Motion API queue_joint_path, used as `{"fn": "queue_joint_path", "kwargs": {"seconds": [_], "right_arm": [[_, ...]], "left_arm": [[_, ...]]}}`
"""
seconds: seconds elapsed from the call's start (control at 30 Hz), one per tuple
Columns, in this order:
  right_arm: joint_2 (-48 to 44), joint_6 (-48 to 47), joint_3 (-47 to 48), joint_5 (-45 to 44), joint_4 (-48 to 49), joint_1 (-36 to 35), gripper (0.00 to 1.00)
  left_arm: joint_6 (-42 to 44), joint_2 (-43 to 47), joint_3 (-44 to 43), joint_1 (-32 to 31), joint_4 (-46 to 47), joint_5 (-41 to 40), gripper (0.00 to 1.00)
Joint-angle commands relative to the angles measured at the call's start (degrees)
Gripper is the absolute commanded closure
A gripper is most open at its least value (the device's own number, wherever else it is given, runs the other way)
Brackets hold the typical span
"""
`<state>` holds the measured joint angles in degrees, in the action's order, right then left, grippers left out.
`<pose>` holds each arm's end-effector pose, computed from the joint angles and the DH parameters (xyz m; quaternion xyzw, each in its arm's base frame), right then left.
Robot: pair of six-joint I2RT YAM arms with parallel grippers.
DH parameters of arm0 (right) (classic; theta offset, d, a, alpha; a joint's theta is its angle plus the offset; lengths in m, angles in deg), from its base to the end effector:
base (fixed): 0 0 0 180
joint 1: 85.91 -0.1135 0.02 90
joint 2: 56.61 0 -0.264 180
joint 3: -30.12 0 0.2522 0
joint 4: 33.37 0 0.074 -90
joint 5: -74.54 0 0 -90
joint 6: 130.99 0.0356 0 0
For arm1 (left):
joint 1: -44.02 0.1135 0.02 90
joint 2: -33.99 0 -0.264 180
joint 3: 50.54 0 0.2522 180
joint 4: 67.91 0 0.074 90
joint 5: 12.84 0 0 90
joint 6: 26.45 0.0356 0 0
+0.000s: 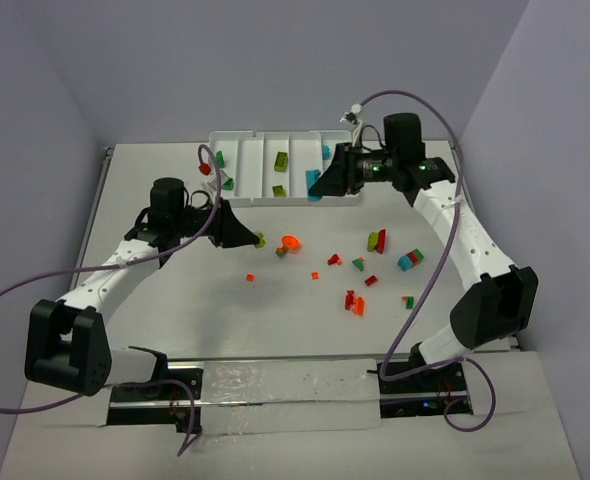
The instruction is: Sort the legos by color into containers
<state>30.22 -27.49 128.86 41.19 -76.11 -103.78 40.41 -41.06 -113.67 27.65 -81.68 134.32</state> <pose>0.3074 0.1303 0.3812 -0.2633 0.7560 0.5147 0.3069 0.2628 -0.1084 0.2760 0.2103 0.7572 -0.5391 0.3030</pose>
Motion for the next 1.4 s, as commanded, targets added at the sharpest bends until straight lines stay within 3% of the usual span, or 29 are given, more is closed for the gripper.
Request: {"fn": "queue_joint_path", "kwargs": {"seconds": [0.0,0.17,0.33,0.6,1.0,1.37], "right_arm": [[-0.64,-4.15,4.60,-9.70,-3.16,4.77,1.00],[0.85,-8.08,5.57,-23.27,-5.42,7.57,1.00],[1.41,-9.02,4.89,-27.99,-5.30,8.20,1.00],[1.64,-9.86,4.09,-29.96,-5.03,8.31,1.00],[2.25,-10.37,2.08,-29.31,-4.51,8.38,1.00],[4.30,-10.43,1.94,-28.61,-4.16,8.38,1.00]], "left_arm": [[11.84,-2.10,-5.91,0.10,-9.37,-14.59,1.00],[12.05,-15.69,-24.20,-0.93,-7.06,-31.28,1.00],[10.97,-32.39,-43.92,-3.67,-4.38,-43.35,1.00],[12.38,-49.56,-58.69,-6.10,4.54,-55.54,0.97],[18.02,-66.59,-74.77,-6.22,9.45,-61.10,0.88],[21.11,-74.14,-80.23,-6.22,13.37,-60.49,0.80]]}}
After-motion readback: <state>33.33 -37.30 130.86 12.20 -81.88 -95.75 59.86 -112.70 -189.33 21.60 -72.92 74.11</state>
